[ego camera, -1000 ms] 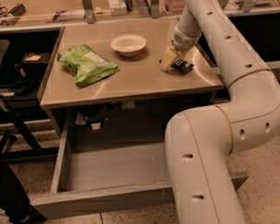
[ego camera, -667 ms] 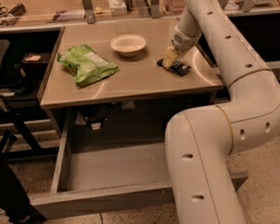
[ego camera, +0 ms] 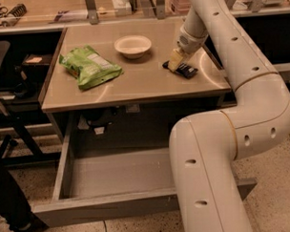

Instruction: Place rxbar blueberry into top drawer

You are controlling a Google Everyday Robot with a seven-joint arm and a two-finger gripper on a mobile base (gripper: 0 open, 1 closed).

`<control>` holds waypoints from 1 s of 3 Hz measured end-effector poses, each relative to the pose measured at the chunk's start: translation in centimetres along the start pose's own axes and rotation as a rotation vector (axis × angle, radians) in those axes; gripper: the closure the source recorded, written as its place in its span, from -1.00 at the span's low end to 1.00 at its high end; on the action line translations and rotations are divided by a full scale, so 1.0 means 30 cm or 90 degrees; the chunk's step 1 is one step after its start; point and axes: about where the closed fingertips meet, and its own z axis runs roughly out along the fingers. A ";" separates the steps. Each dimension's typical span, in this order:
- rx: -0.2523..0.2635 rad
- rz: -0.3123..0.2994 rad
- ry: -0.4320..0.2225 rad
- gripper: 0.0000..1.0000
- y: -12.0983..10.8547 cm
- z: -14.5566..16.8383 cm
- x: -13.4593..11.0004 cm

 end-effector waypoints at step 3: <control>-0.009 -0.032 -0.051 1.00 -0.010 -0.092 0.018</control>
Offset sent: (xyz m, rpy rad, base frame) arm -0.0756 -0.0163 0.0177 0.1021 -0.1176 0.1194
